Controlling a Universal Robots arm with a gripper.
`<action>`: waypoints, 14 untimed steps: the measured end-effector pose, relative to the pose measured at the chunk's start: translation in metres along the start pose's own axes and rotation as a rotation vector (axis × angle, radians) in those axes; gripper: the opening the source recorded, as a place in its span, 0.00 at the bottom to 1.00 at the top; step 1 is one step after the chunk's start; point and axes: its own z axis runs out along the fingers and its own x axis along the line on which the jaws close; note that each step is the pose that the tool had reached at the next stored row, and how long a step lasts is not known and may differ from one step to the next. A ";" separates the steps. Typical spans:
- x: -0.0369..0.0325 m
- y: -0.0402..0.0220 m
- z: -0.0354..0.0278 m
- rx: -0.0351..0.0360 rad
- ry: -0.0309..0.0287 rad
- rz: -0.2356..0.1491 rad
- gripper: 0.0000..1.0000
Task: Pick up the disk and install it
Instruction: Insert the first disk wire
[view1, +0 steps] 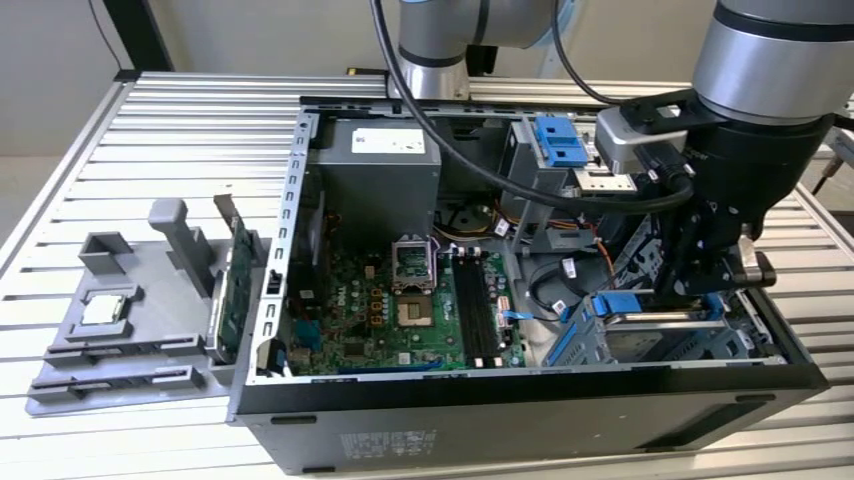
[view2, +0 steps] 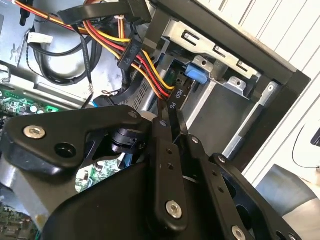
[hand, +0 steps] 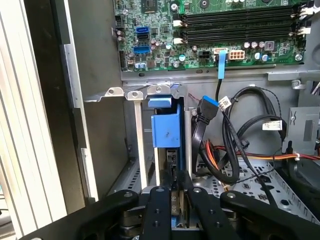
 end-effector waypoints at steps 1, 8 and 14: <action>0.0000 0.0000 0.0000 0.0000 0.0001 0.000 0.00; 0.0000 -0.0001 0.0002 0.0000 -0.0002 0.000 1.00; 0.0031 -0.0035 -0.0220 -0.0003 -0.0019 0.000 1.00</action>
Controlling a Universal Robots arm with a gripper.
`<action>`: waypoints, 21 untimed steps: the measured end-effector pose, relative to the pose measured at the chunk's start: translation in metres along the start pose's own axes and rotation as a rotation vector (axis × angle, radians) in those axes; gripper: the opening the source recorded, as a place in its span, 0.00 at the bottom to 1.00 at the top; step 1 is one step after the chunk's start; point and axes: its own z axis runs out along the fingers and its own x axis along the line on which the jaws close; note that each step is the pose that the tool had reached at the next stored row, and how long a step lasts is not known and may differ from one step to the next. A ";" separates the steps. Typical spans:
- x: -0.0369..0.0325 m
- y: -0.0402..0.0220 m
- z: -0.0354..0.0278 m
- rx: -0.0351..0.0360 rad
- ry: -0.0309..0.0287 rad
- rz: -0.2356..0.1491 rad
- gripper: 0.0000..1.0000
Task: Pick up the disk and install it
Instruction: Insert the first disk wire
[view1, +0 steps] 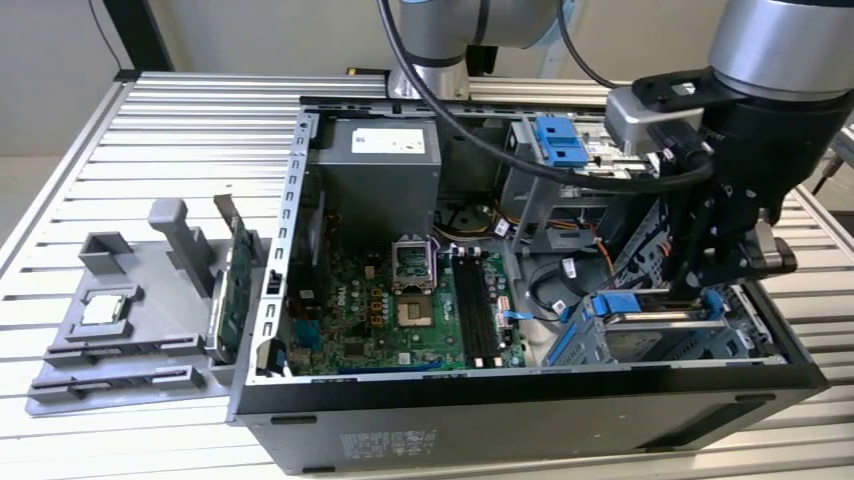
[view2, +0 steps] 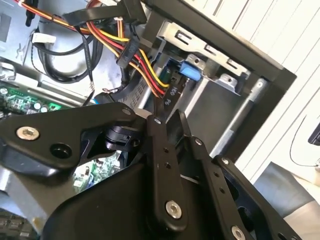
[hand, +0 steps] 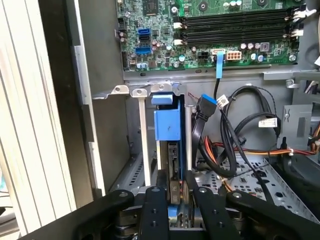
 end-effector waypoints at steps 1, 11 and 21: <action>0.0006 -0.0008 -0.0047 0.0000 0.0000 0.000 1.00; 0.0014 -0.0018 -0.0102 -0.0002 -0.0026 0.000 0.00; 0.0018 -0.0030 -0.0101 -0.0109 -0.0736 0.010 0.00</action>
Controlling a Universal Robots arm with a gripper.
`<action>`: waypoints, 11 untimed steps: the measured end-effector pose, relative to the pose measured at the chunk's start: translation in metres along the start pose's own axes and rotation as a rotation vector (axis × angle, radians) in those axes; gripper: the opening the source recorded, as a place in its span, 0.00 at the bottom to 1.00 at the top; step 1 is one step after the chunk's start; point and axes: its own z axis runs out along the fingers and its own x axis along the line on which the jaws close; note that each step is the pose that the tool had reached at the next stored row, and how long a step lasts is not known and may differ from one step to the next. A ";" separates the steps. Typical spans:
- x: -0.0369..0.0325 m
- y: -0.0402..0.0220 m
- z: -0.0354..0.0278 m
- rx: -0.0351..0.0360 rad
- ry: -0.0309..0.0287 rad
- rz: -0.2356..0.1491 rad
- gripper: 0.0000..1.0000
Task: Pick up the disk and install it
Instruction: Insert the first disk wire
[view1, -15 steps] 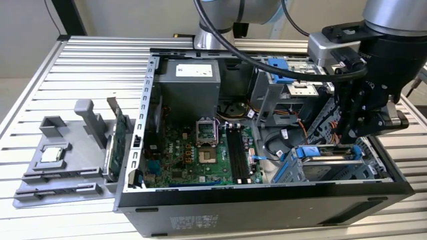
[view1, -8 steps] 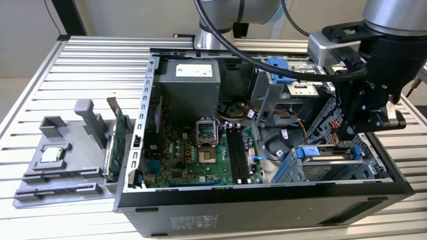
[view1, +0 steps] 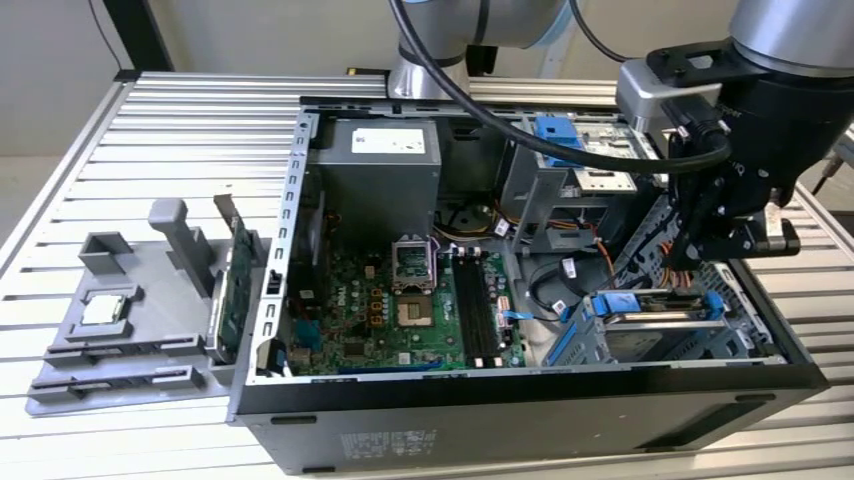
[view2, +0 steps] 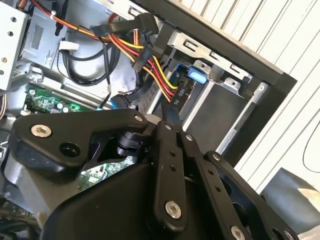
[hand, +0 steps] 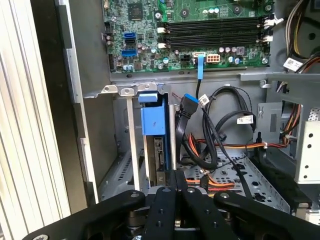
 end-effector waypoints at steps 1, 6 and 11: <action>0.0000 0.0000 0.0000 0.0001 0.0000 0.000 0.00; 0.0000 -0.0001 0.0000 0.0007 0.0000 0.000 0.00; 0.0011 -0.0066 0.0010 -0.0108 -0.0097 0.001 0.00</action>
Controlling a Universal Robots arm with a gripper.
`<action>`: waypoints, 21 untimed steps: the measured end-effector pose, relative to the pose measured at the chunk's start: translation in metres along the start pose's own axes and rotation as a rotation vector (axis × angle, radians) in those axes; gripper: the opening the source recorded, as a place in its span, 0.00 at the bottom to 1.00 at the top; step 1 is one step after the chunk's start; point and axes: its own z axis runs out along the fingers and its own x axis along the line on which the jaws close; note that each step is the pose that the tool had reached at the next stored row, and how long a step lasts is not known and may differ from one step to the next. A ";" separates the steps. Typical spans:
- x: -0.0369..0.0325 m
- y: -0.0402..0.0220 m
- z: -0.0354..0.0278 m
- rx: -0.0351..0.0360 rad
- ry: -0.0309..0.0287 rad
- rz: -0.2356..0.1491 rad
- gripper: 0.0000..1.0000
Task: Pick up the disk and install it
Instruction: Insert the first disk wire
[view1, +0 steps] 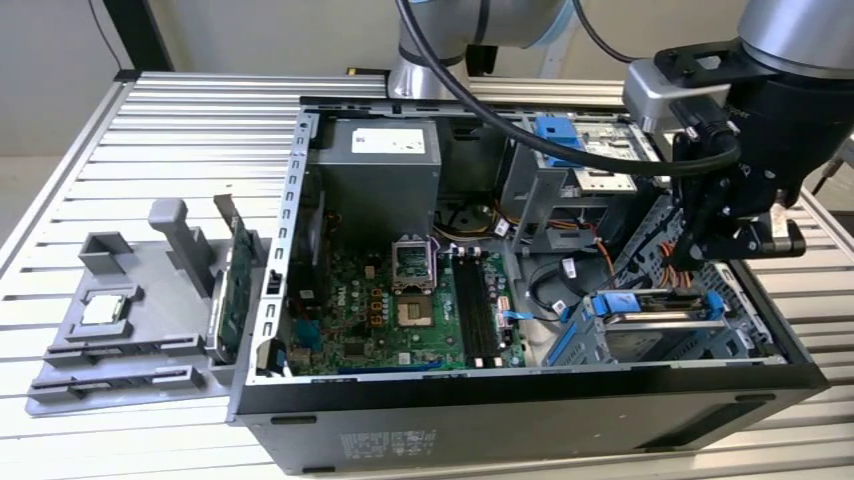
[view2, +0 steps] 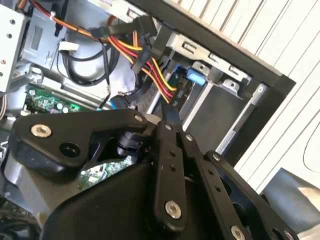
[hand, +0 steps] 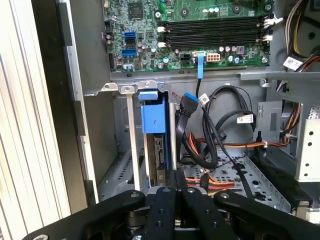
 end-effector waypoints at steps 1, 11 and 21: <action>0.0006 -0.0028 0.0005 -0.0027 -0.0020 0.000 0.00; 0.0110 -0.0181 0.0047 -0.0358 -0.0415 0.004 0.00; 0.0200 -0.0245 0.0075 -0.0418 -0.0401 0.004 0.00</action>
